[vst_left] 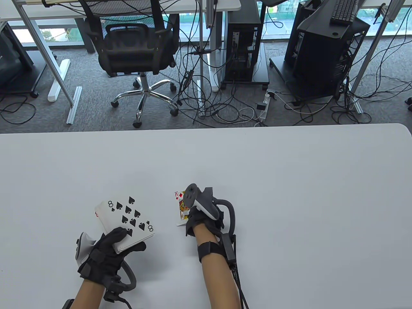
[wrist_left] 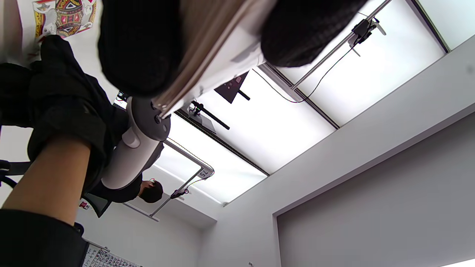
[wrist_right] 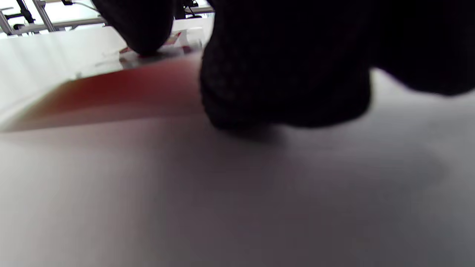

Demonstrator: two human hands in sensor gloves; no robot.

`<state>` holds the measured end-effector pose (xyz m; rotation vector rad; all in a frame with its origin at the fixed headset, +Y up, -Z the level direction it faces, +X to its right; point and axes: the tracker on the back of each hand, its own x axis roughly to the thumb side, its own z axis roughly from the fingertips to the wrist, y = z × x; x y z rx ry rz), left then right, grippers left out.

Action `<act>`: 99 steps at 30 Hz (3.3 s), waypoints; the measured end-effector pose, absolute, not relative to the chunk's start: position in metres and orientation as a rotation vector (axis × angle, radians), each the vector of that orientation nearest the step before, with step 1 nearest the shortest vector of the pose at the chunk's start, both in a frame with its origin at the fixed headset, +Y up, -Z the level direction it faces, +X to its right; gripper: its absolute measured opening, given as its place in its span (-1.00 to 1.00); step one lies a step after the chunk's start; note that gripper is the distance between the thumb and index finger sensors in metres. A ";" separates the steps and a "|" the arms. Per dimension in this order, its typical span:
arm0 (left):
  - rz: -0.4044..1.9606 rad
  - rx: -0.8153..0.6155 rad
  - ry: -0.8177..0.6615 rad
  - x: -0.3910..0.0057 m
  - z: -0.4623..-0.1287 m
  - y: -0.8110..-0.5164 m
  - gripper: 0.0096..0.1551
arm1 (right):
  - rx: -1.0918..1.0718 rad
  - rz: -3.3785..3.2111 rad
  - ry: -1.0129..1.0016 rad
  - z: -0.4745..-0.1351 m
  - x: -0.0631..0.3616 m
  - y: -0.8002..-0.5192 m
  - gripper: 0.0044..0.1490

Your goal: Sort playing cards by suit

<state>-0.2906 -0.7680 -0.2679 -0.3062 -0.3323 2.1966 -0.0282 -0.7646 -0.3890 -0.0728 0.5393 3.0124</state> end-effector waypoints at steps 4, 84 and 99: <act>2.189 -0.331 -0.326 -0.288 -0.268 -0.769 -0.17 | -0.044 3.013 0.478 -0.386 -0.021 -0.752 -0.17; 2.113 -0.507 -0.357 -0.263 -0.266 -0.776 -0.15 | 0.538 2.045 -0.126 -0.301 -0.043 -0.715 -0.21; 2.169 -0.425 -0.320 -0.274 -0.269 -0.775 -0.18 | -0.050 1.981 0.005 -0.371 0.022 -0.752 -0.48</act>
